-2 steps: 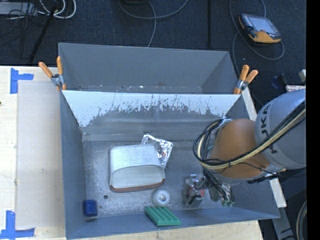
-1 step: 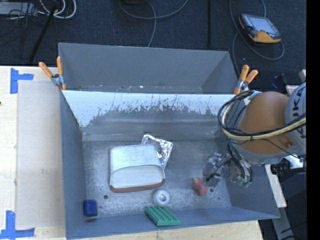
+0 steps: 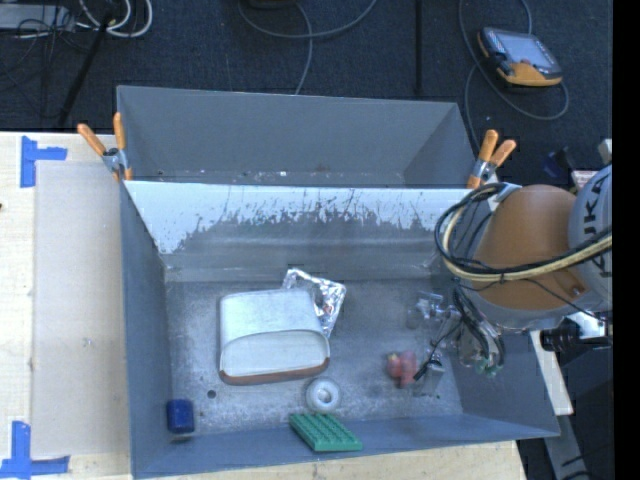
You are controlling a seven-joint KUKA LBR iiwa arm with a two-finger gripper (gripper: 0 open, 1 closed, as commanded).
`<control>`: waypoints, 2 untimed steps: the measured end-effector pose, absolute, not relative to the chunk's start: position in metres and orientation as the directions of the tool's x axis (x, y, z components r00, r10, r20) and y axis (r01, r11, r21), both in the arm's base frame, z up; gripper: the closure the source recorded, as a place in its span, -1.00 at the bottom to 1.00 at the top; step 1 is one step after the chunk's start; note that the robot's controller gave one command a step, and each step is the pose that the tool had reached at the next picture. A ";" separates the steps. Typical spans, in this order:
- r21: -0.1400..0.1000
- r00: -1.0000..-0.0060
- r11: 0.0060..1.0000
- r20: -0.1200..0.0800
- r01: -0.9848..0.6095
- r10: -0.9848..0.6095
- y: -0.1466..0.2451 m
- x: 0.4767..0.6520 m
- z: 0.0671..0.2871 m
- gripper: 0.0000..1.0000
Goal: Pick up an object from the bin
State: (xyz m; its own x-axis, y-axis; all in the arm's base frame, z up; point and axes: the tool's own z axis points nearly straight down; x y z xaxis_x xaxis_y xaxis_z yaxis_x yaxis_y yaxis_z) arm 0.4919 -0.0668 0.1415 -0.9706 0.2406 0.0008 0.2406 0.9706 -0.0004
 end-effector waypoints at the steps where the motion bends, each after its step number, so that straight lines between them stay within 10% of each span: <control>1: -0.002 -0.957 0.957 0.008 0.291 0.291 -0.084 0.488 0.065 -1.00; 2: -0.001 -0.958 0.958 0.002 0.287 0.287 -0.083 0.491 0.069 1.00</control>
Offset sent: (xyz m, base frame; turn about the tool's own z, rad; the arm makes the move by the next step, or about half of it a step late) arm -0.0010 -0.0164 -0.0715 0.0543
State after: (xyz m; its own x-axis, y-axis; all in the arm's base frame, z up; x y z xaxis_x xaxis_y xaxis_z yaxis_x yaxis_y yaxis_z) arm 0.4905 -0.0831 0.0692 -0.9578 0.2874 0.0019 0.2874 0.9578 -0.0010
